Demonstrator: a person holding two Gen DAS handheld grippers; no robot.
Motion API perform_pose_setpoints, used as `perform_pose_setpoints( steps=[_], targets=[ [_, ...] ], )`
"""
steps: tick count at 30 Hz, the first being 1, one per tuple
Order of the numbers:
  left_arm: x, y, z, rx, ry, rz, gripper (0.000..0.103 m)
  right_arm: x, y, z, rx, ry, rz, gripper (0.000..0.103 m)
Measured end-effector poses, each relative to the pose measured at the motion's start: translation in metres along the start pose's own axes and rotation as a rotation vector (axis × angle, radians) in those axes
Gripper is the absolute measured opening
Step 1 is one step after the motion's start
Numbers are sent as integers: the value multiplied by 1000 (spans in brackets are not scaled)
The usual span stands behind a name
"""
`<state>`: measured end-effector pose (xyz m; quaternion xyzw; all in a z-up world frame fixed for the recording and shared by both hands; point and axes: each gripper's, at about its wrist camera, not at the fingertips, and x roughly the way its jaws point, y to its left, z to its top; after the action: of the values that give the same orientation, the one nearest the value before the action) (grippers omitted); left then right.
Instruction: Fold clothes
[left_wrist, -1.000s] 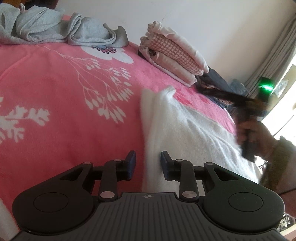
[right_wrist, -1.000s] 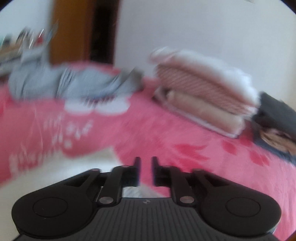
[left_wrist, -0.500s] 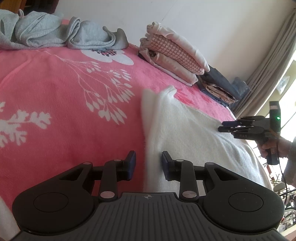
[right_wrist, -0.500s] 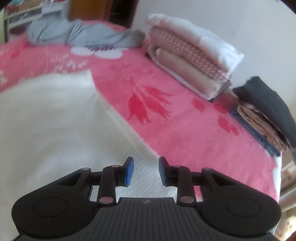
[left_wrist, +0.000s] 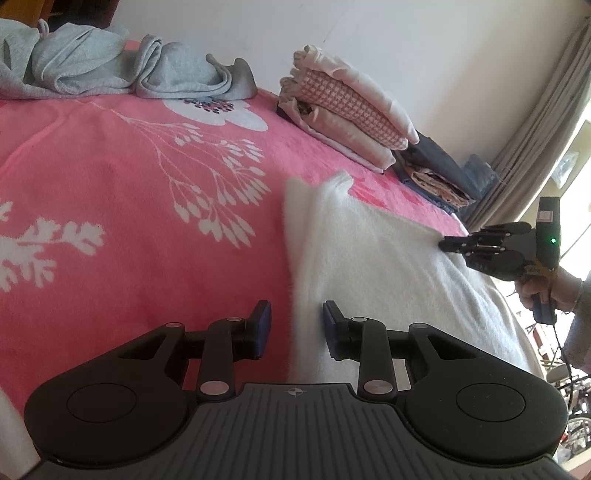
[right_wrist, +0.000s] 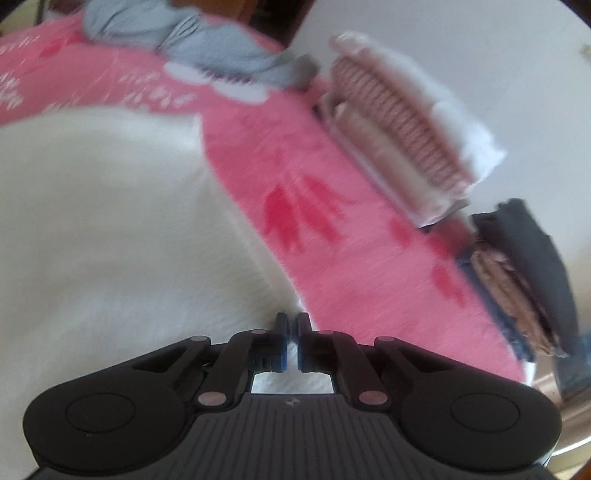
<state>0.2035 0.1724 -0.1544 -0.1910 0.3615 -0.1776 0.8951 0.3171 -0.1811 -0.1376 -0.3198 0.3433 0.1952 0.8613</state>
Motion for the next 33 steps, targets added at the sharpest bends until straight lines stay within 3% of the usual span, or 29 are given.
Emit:
perform_pose_setpoints(
  steps=[7,12,27,31,33],
  targets=[
    [-1,1,0,-4,3,-1,30,15,15,-4,-35,7,-62,4],
    [-1,2,-1,-8,4,-3,30,6,30,-10,-140,8,-96,5],
    [-1,4,1,-17,7,-10,31,1,49,-11,-261,22,-164,6],
    [-1,4,0,-18,8,-9,32,-1,47,-10,-257,19,-206,25],
    [-1,4,0,-18,8,-9,32,-7,45,-9,-234,-7,-198,29]
  ],
)
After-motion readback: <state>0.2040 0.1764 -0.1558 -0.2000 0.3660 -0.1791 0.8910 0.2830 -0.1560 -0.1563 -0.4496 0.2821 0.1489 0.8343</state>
